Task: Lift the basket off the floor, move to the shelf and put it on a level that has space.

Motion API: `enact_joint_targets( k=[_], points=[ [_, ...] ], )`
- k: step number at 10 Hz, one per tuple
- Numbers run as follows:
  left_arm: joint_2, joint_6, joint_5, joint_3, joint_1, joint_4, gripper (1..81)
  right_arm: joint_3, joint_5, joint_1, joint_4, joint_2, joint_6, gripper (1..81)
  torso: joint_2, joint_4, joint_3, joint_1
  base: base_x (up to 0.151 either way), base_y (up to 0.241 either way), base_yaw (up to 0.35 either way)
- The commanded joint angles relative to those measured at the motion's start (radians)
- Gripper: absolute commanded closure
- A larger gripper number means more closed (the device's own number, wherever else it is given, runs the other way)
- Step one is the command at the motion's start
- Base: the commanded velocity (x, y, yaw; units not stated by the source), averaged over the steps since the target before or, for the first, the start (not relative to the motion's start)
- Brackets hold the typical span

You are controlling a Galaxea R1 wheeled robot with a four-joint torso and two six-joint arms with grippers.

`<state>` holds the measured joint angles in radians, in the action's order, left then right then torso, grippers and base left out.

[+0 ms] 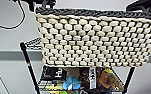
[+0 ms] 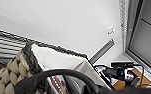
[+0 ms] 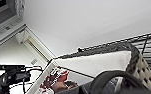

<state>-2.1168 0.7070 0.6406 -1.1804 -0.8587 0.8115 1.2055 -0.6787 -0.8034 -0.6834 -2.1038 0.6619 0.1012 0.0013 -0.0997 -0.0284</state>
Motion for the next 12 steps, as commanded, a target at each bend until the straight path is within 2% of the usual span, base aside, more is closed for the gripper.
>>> enact_joint_targets(
  k=[1, 5, 6, 7, 11, 12],
  points=[
    [-0.046, -0.02, -0.049, -0.091, -0.165, -0.006, 81.1, 0.094, 0.07, -0.182, 0.016, -0.05, -0.015, 81.1, 0.0, 0.0, 0.0, 0.0, 0.0, 0.0, 0.0],
    [-0.097, -0.029, -0.041, -0.183, -0.165, -0.015, 81.1, 0.158, 0.07, -0.165, 0.018, -0.1, -0.019, 81.1, 0.0, 0.0, 0.0, 0.0, 0.0, 0.0, 0.0],
    [-0.117, -0.032, -0.007, -0.23, -0.151, -0.017, 81.1, 0.179, 0.07, -0.154, 0.018, -0.121, -0.019, 81.1, 0.0, 0.0, 0.0, 0.0, 0.0, 0.0, 0.0],
    [-0.126, -0.05, -0.004, -0.264, -0.139, -0.017, 81.1, 0.207, 0.071, -0.136, 0.019, -0.144, -0.022, 81.1, 0.0, 0.0, 0.0, 0.0, 0.0, 0.0, 0.0],
    [-0.181, -0.092, 0.002, -0.366, -0.095, -0.018, 81.1, 0.324, 0.071, -0.089, 0.019, -0.231, -0.084, 81.1, 0.0, 0.0, 0.0, 0.0, 0.0, 0.0, 0.0],
    [-0.204, -0.101, 0.022, -0.404, -0.079, -0.02, 81.1, 0.35, 0.071, -0.085, 0.019, -0.245, -0.1, 81.1, 0.0, 0.0, 0.0, 0.0, 0.0, 0.0, 0.0]
  ],
)
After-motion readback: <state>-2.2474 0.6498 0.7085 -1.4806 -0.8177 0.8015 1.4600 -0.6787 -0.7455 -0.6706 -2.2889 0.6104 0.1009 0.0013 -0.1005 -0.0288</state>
